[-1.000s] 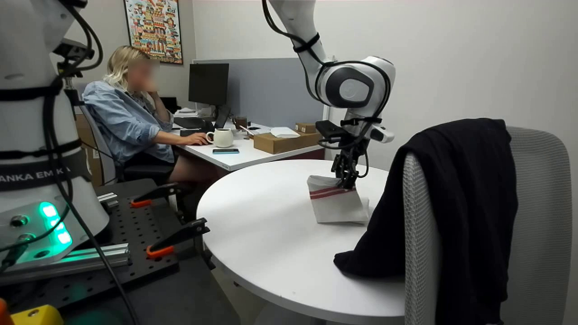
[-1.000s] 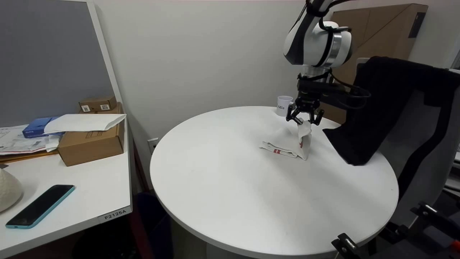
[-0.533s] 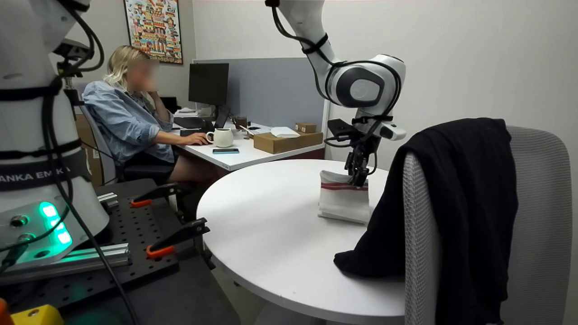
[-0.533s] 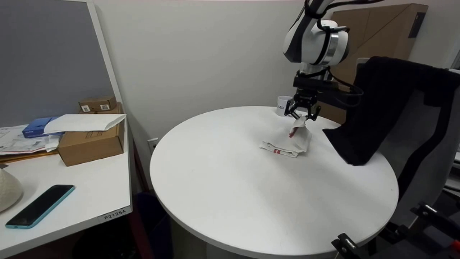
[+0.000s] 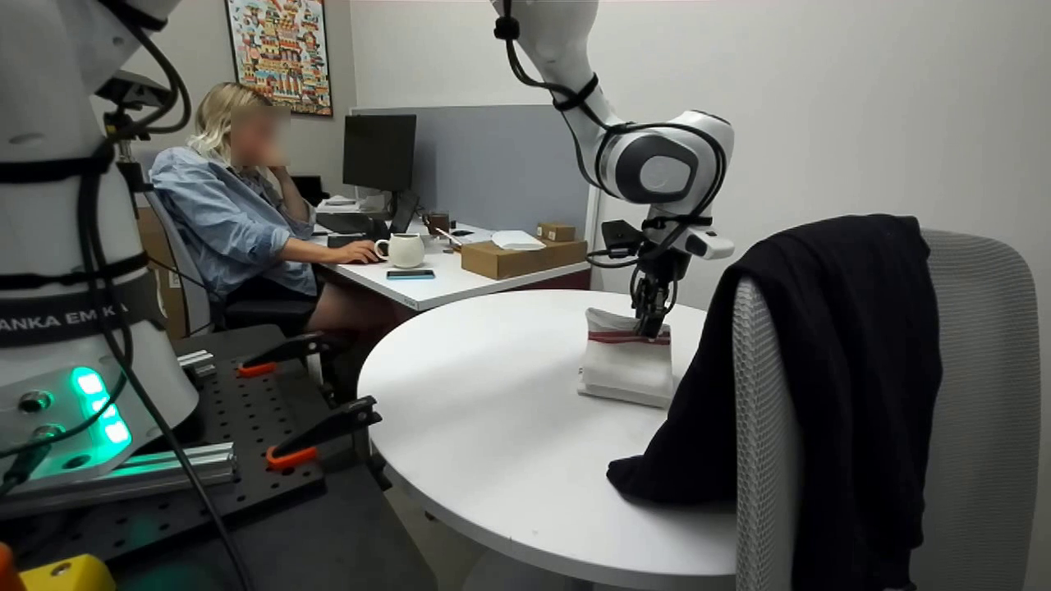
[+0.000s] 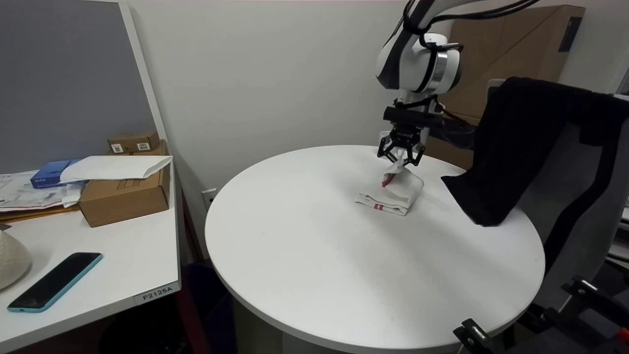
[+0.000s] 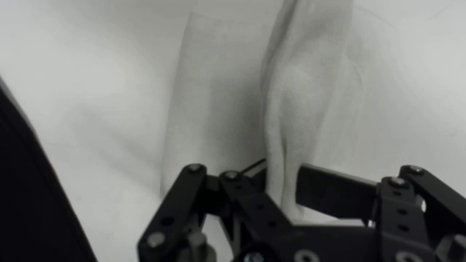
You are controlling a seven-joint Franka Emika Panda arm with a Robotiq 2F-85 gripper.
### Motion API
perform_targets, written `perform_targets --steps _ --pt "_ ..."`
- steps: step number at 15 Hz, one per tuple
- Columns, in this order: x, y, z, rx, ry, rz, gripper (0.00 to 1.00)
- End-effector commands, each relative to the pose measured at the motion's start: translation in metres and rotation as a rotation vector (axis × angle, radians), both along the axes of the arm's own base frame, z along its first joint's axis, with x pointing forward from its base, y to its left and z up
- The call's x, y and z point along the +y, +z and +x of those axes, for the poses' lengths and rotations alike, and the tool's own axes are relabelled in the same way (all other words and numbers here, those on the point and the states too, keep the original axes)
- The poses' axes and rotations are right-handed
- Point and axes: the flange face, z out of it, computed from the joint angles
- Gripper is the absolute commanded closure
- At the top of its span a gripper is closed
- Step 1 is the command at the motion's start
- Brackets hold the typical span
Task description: Fold the towel
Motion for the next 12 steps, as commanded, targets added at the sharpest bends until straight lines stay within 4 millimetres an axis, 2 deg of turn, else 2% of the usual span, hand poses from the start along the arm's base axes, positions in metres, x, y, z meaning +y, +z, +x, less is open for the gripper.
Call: perform_targets --steps 1,2,3,7,8,9,12 --pt "0.007 -0.013 0.015 0.019 -0.064 0.007 0.99" --pt "0.008 -0.016 0.018 0.014 -0.089 0.010 0.97" --pt "0.009 -0.018 0.021 0.008 -0.117 0.013 1.00" --pt "0.011 -0.021 0.032 -0.014 -0.190 0.018 1.00" --pt "0.012 -0.022 0.034 -0.007 -0.214 0.021 0.75" --pt "0.012 -0.023 0.034 -0.003 -0.217 0.025 0.74" --pt "0.015 -0.024 0.035 -0.003 -0.221 0.022 0.52"
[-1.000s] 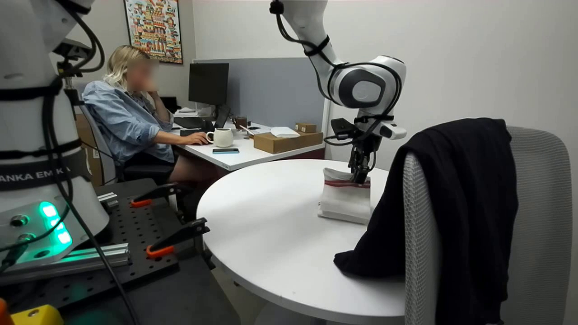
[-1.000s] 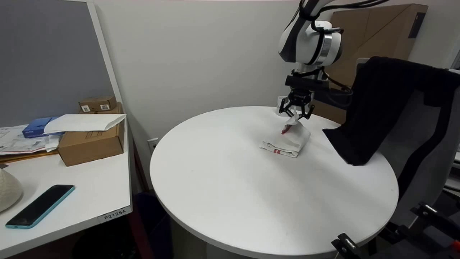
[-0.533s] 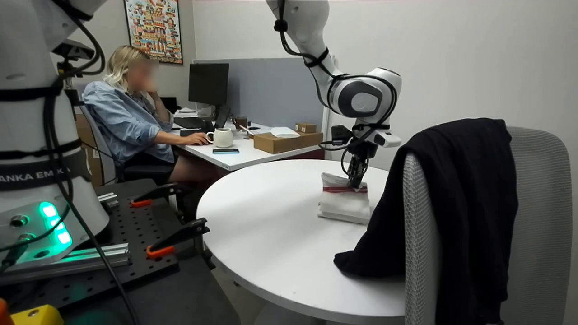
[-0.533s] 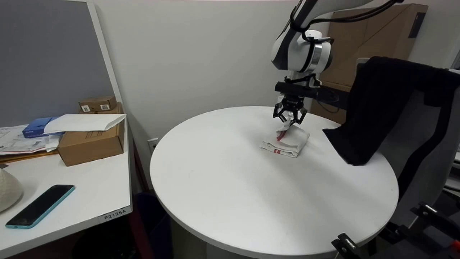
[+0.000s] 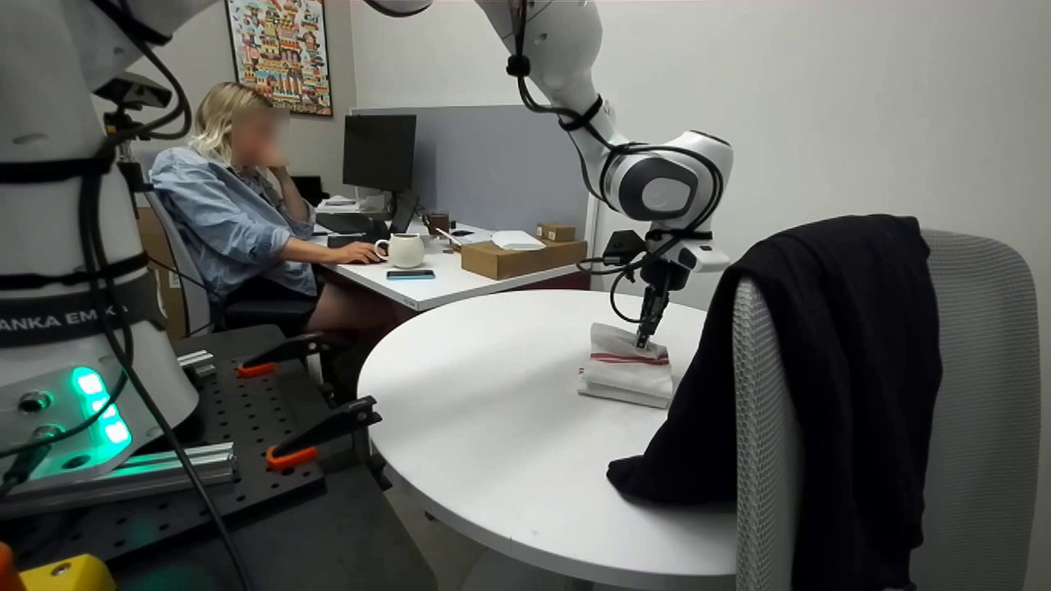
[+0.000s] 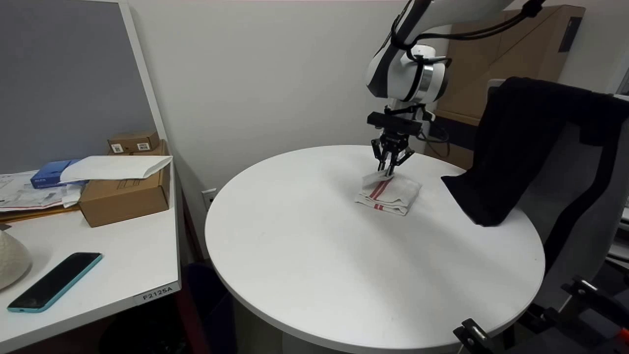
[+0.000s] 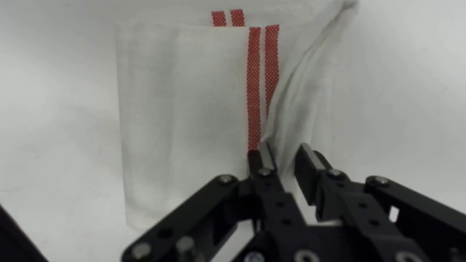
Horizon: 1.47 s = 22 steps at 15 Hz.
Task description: Fold the towel
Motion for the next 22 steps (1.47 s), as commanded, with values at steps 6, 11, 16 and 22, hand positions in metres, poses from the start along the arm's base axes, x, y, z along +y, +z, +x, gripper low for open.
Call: perform_targets --steps 6,11,16,22 --pt "0.001 0.015 0.001 -0.069 0.006 -0.013 0.10" --pt "-0.001 0.051 -0.020 -0.183 0.046 -0.032 0.00" --pt "0.005 0.076 -0.078 -0.114 0.274 0.025 0.00" --pt "-0.017 0.133 -0.155 -0.043 0.457 -0.039 0.00"
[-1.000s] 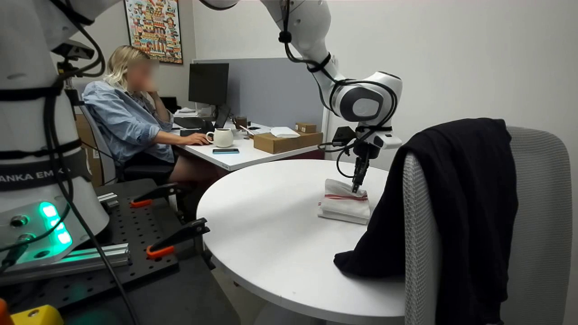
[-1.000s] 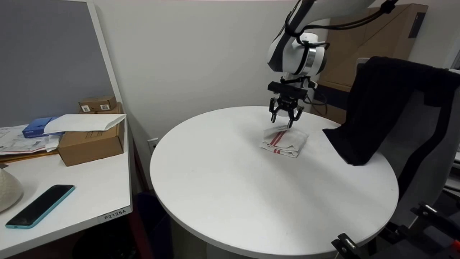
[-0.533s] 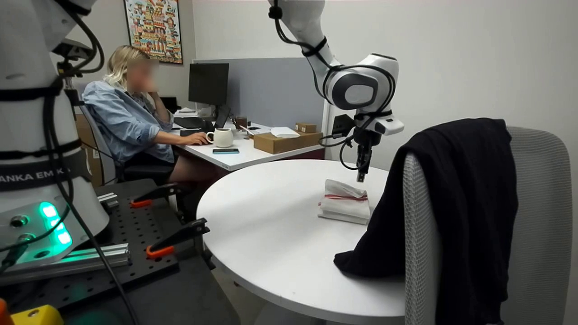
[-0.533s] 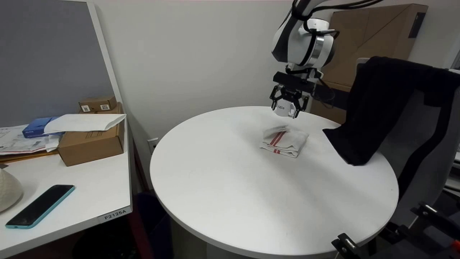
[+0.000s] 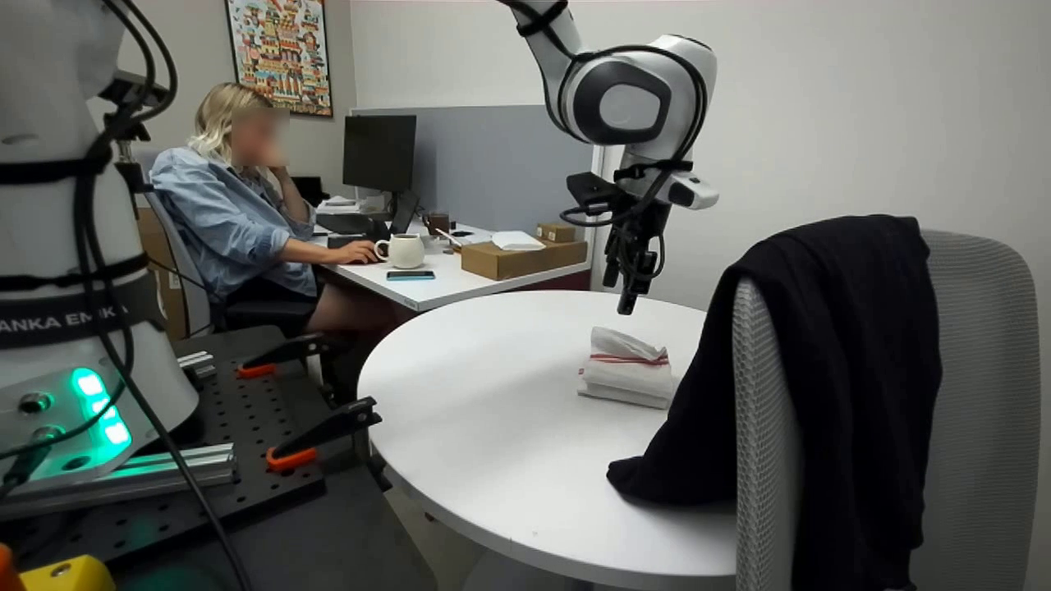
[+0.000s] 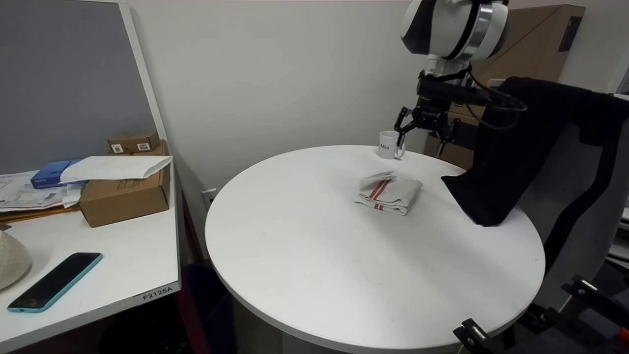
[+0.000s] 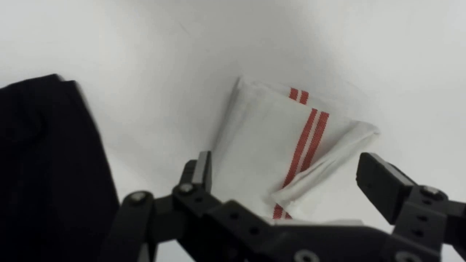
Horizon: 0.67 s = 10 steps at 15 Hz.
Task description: Fold the towel
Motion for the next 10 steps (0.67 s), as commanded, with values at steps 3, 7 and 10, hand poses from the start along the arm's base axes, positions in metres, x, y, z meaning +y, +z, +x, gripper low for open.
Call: perform_targets --steps 3,7,10 --pt "0.012 0.048 -0.087 -0.007 0.140 -0.112 0.00" --pt "0.056 0.058 -0.138 -0.075 0.255 -0.157 0.00" --pt "0.056 0.050 -0.125 -0.047 0.228 -0.139 0.00"
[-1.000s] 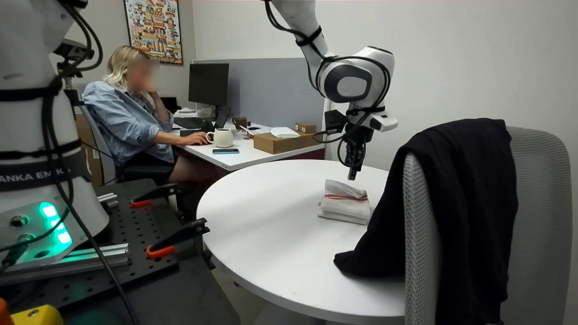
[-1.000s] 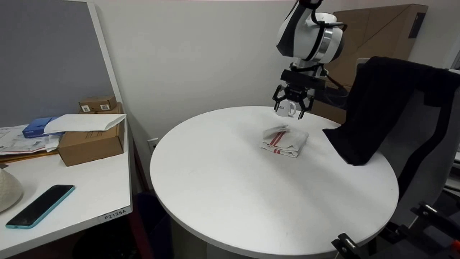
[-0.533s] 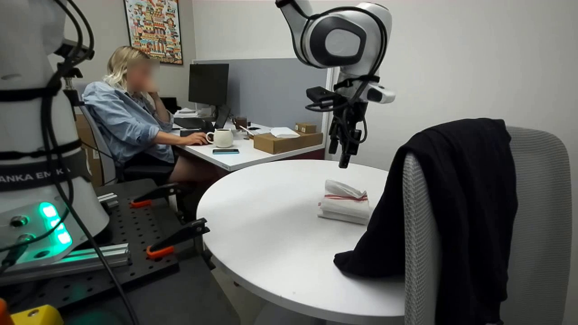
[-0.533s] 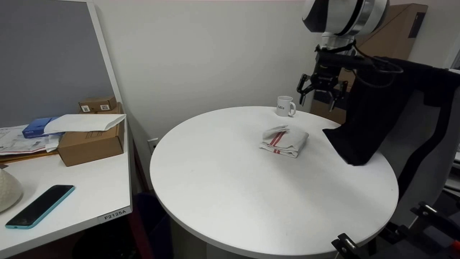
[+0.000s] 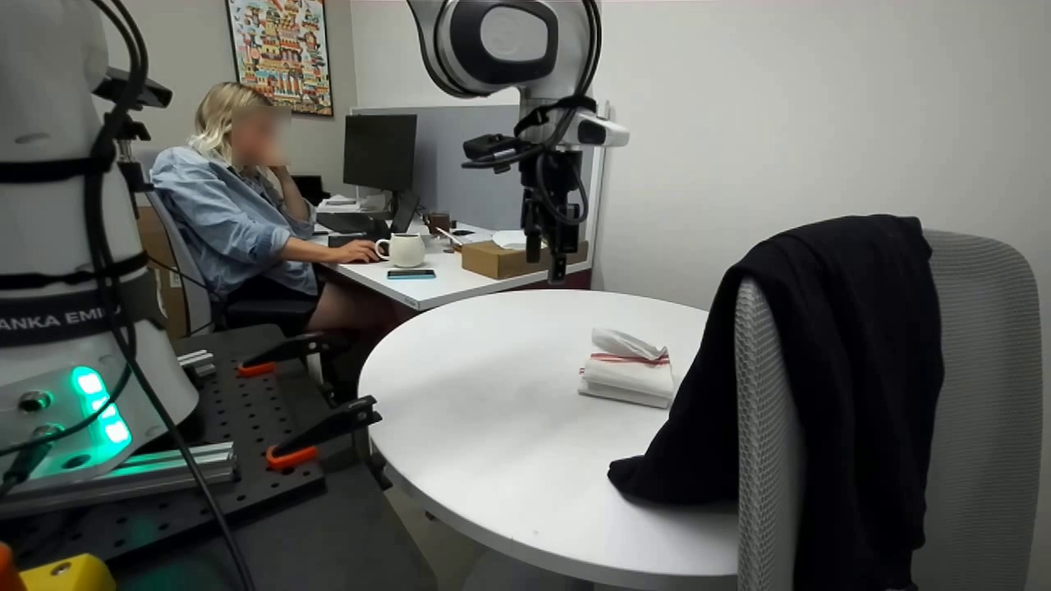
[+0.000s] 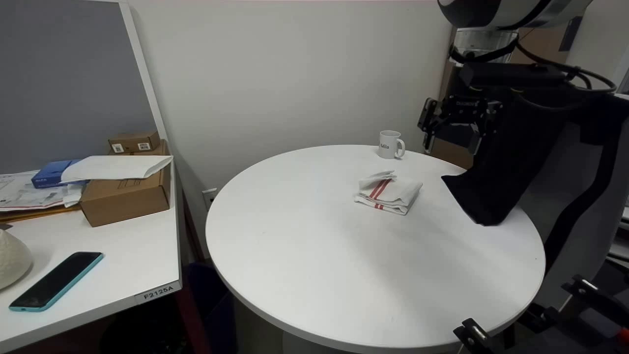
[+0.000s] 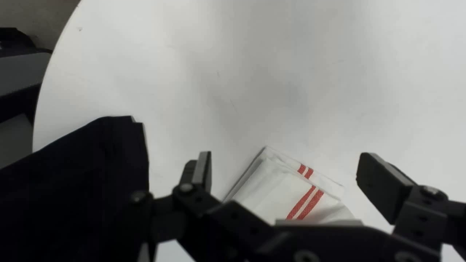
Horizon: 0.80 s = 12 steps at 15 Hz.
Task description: Fold the towel
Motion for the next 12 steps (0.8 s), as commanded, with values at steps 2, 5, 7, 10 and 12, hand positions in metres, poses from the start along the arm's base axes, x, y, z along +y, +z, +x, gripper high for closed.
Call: perform_targets --steps 2,5,7,10,12 --pt "-0.0004 0.0024 0.0009 -0.002 -0.001 0.000 0.00" --pt "-0.0065 -0.0007 0.0045 0.001 -0.011 -0.002 0.00" --pt "-0.0068 -0.0020 0.0053 0.003 -0.011 -0.002 0.00" --pt "-0.0068 -0.0018 0.0057 0.003 -0.011 -0.002 0.00" --pt "-0.0067 -0.0018 0.0058 0.003 -0.011 -0.002 0.00"
